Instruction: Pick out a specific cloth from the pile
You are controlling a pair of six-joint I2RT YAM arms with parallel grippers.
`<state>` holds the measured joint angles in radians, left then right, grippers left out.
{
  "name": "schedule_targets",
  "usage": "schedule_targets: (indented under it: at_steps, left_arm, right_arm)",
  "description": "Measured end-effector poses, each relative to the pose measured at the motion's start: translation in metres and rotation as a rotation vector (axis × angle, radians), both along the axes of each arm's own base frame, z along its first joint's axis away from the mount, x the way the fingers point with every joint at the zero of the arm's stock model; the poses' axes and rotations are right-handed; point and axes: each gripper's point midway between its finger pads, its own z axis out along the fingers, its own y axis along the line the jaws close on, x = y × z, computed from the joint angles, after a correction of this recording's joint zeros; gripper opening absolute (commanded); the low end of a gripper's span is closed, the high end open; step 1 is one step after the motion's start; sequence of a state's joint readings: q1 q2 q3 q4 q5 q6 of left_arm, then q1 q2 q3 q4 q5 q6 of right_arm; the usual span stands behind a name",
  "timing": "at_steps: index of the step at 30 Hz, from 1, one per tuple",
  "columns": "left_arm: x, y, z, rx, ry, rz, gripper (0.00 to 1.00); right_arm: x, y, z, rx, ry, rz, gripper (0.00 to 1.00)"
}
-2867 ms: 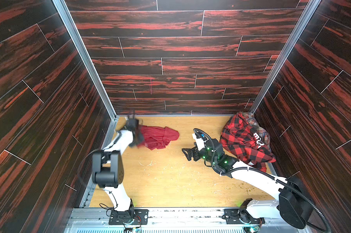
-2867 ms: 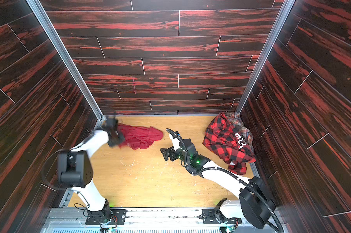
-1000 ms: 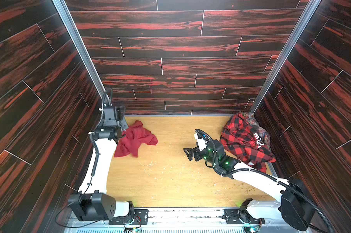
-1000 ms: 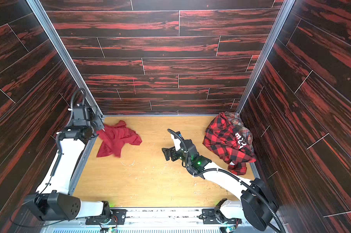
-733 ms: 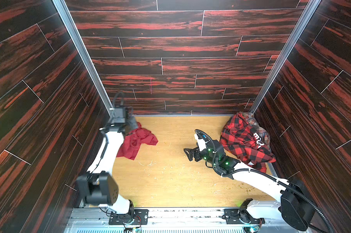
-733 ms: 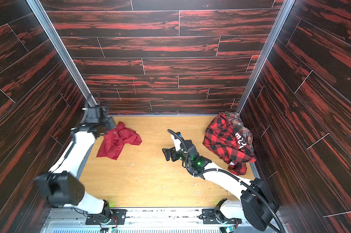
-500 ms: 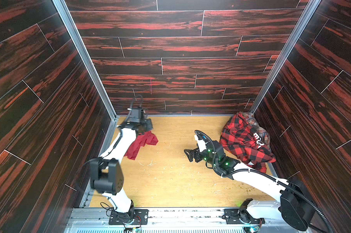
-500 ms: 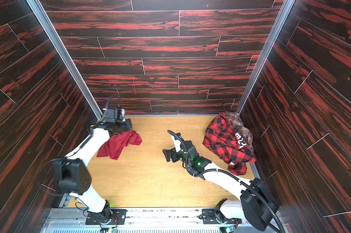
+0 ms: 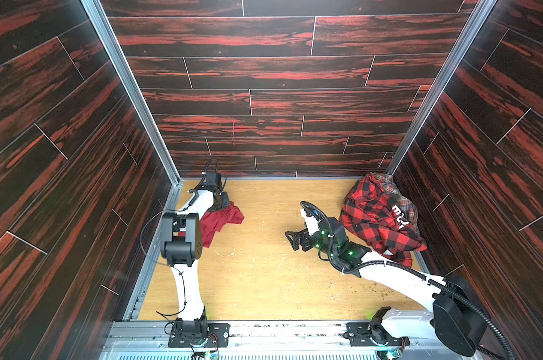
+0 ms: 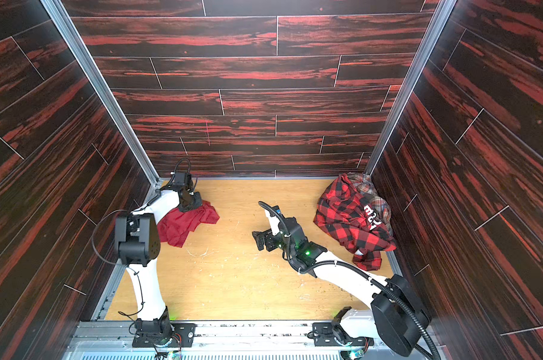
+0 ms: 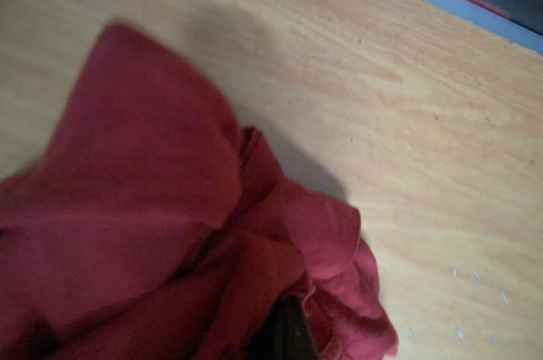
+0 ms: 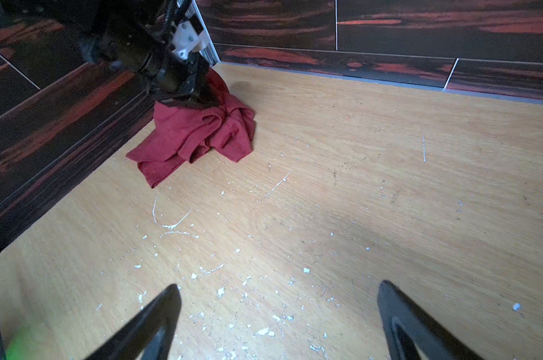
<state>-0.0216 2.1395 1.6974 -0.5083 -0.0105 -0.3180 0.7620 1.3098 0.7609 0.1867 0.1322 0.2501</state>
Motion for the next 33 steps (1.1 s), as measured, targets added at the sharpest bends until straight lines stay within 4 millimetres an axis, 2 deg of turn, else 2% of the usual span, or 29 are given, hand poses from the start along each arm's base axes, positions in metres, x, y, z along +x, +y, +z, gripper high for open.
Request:
schedule_targets:
  at_steps: [2, 4, 6, 8, 10, 13, 15, 16, 18, 22, 25, 28, 33]
  left_arm:
    - [0.0, 0.0, 0.003, 0.007, -0.01, -0.01, 0.58]
    - [-0.006, 0.0, 0.01, 0.008, -0.042, -0.006, 0.71]
    - [-0.026, 0.003, 0.021, 0.01, -0.067, 0.004, 0.81]
    - [-0.051, 0.012, 0.045, 0.018, -0.105, 0.025, 0.91]
    - [-0.071, 0.027, 0.075, 0.037, -0.171, 0.057, 0.94]
    - [-0.1, 0.057, 0.122, 0.063, -0.286, 0.142, 0.95]
    - [-0.12, 0.078, 0.133, 0.065, -0.316, 0.226, 0.94]
    - [-0.13, 0.09, 0.128, 0.059, -0.306, 0.276, 0.94]
    - [-0.144, 0.109, 0.107, 0.035, -0.256, 0.36, 0.93]
    - [-0.17, 0.13, 0.027, -0.061, -0.045, 0.475, 0.93]
    - [-0.176, 0.129, -0.016, -0.113, 0.088, 0.487, 0.93]
    - [-0.173, 0.126, -0.038, -0.139, 0.15, 0.473, 0.93]
    - [-0.163, 0.128, -0.051, -0.146, 0.176, 0.47, 0.89]
  right_arm:
    - [0.0, 0.0, 0.0, -0.002, -0.002, -0.002, 0.99]
    - [0.001, -0.001, 0.0, -0.007, -0.004, -0.004, 0.99]
    - [0.001, -0.002, -0.001, -0.011, -0.006, -0.006, 0.99]
    - [0.0, -0.003, -0.004, -0.016, -0.005, -0.006, 0.99]
    - [-0.001, -0.004, -0.009, -0.023, -0.003, -0.005, 0.99]
    - [-0.003, -0.005, -0.014, -0.03, -0.002, 0.0, 0.99]
    - [-0.004, -0.003, -0.013, -0.03, -0.007, 0.016, 0.99]
    - [-0.005, -0.001, -0.012, -0.029, -0.013, 0.032, 0.99]
    - [-0.009, 0.005, -0.009, -0.023, -0.03, 0.07, 0.99]
    - [-0.028, 0.028, 0.001, -0.007, -0.069, 0.185, 0.99]
    - [-0.043, 0.047, 0.013, 0.042, -0.088, 0.269, 0.99]
    - [-0.05, 0.057, 0.019, 0.094, -0.085, 0.311, 0.99]
    - [-0.051, 0.06, 0.018, 0.116, -0.07, 0.317, 0.99]
